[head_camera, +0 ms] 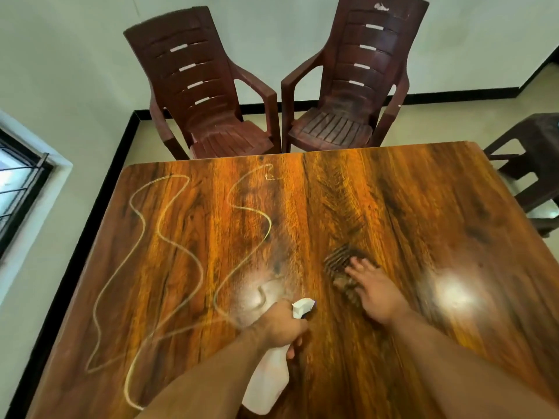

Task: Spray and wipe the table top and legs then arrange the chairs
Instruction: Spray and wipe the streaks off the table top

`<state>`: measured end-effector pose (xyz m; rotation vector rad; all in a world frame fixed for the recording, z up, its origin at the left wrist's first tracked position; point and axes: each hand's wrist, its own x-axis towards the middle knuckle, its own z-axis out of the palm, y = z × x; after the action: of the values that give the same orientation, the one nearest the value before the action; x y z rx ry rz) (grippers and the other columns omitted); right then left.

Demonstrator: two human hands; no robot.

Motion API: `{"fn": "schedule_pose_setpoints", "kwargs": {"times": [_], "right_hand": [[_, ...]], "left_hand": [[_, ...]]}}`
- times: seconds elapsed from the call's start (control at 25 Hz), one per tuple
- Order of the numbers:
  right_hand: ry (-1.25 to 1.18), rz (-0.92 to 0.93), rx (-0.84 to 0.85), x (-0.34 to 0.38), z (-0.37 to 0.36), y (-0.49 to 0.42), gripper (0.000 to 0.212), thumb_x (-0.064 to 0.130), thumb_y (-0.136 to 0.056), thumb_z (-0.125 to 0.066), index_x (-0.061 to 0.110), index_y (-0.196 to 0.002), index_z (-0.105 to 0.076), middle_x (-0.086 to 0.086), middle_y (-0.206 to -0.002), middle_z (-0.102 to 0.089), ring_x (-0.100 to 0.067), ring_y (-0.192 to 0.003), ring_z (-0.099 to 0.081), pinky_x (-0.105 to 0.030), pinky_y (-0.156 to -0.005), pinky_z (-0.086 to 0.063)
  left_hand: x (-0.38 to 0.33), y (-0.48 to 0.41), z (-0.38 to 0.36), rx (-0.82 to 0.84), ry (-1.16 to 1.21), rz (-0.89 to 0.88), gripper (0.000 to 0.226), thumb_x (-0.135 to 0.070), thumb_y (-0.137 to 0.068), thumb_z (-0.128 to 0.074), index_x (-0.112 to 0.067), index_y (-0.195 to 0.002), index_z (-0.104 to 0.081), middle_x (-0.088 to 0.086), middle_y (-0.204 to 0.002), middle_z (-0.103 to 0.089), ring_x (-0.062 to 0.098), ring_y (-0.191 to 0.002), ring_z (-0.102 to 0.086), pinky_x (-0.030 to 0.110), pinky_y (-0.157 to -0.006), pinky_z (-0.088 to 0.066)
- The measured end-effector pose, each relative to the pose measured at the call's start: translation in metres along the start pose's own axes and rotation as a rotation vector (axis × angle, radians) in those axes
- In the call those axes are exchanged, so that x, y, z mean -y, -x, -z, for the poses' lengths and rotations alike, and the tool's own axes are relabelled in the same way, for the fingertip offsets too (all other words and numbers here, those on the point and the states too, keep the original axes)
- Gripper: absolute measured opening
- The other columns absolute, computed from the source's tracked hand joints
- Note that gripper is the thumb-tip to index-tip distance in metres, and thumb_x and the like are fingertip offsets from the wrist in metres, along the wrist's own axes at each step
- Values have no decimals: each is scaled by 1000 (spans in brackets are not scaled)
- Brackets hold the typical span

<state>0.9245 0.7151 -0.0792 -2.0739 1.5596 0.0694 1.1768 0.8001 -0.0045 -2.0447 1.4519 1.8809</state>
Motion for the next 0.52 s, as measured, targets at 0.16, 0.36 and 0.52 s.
{"fn": "schedule_pose_setpoints", "kwargs": {"times": [0.16, 0.36, 0.52], "right_hand": [[-34, -174, -60, 65, -15, -13, 59, 20, -98, -48, 22, -155, -33, -1, -167, -14, -22, -154, -13, -39, -125, -14], [63, 259, 108, 26, -29, 60, 60, 28, -87, -52, 39, -146, -46, 12, -162, -28, -17, -149, -23, -45, -121, -24], [103, 20, 103, 46, -35, 82, 59, 31, -91, -57, 38, -148, -41, 7, -164, -21, -23, -149, -17, -49, -119, -23]], "left_hand": [[21, 12, -24, -60, 46, 43, 9, -20, -95, -58, -13, -101, -57, 1, -80, -72, 12, -45, -61, 33, -61, -59], [32, 24, -42, -187, 218, 61, 5, -14, -96, -60, -12, -100, -57, 14, -90, -77, 24, -52, -63, 44, -64, -59], [43, 38, -64, -224, 233, 77, 22, -16, -96, -61, -9, -115, -55, 12, -96, -77, 22, -48, -63, 38, -56, -58]]}}
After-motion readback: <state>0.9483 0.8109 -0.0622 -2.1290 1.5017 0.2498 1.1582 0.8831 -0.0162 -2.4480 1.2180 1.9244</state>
